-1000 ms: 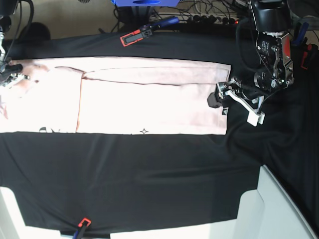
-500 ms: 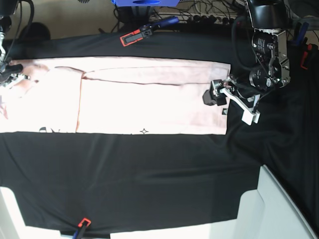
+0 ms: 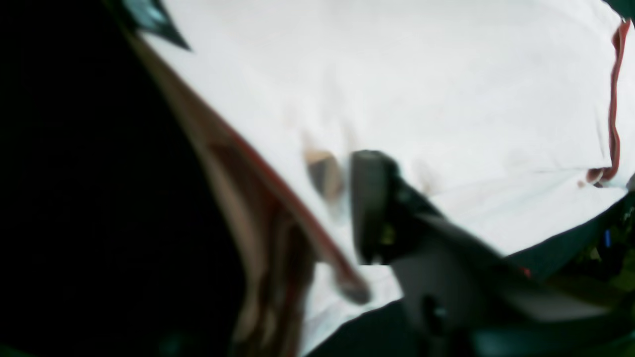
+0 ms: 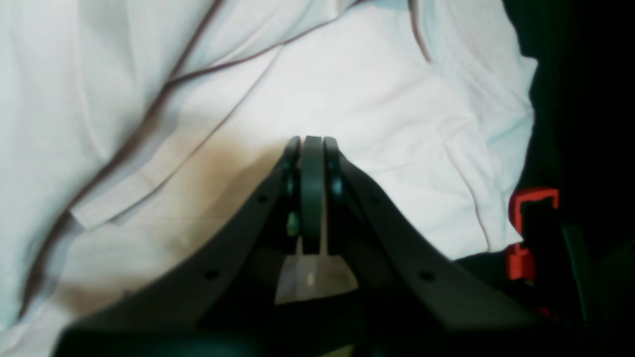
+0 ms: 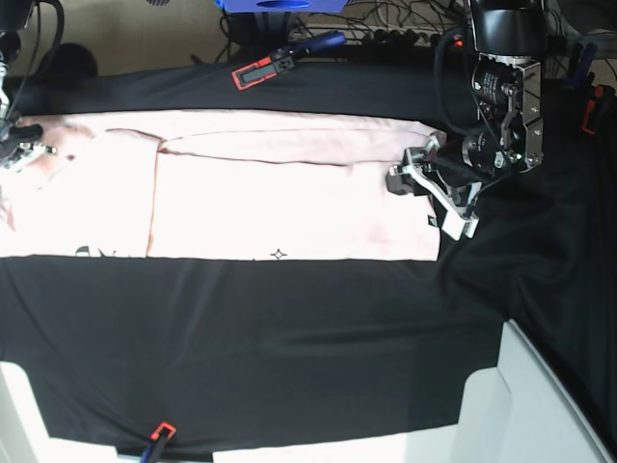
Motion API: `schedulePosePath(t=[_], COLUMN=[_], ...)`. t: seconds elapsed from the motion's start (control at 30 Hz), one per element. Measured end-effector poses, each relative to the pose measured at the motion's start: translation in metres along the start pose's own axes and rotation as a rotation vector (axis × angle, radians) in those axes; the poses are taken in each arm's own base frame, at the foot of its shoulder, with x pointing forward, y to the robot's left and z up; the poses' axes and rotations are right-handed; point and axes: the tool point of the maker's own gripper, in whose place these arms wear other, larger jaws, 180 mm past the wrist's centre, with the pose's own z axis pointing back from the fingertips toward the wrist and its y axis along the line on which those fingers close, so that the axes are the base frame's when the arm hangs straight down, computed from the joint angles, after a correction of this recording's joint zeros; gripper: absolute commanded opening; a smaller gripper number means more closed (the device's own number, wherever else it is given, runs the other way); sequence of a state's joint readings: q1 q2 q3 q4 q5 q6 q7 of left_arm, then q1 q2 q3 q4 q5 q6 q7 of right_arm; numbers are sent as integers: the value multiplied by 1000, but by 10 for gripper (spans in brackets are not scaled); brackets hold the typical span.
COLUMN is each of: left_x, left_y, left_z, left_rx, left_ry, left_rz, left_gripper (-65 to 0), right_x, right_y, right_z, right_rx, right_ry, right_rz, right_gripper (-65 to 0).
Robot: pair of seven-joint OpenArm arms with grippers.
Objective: Fold the T-shirt properly
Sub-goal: 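Grasp the shirt side edge with the left gripper and pull it outward, then lift the gripped side with the left gripper and fold it toward the right gripper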
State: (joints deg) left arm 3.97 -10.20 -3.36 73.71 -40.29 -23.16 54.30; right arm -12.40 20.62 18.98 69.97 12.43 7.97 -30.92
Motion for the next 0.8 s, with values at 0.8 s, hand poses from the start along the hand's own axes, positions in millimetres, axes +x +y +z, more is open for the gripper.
schedulePosePath(t=[0.8], left_x=[26], left_y=[69], left_z=[46], left_rx=[145], left_ry=[-122], left_rz=[103], left_gripper=[-650], right_x=[1], right_y=[-1], right_z=[0], right_rx=[-2], right_ry=[-1], right_rz=[1], right_gripper=[-646])
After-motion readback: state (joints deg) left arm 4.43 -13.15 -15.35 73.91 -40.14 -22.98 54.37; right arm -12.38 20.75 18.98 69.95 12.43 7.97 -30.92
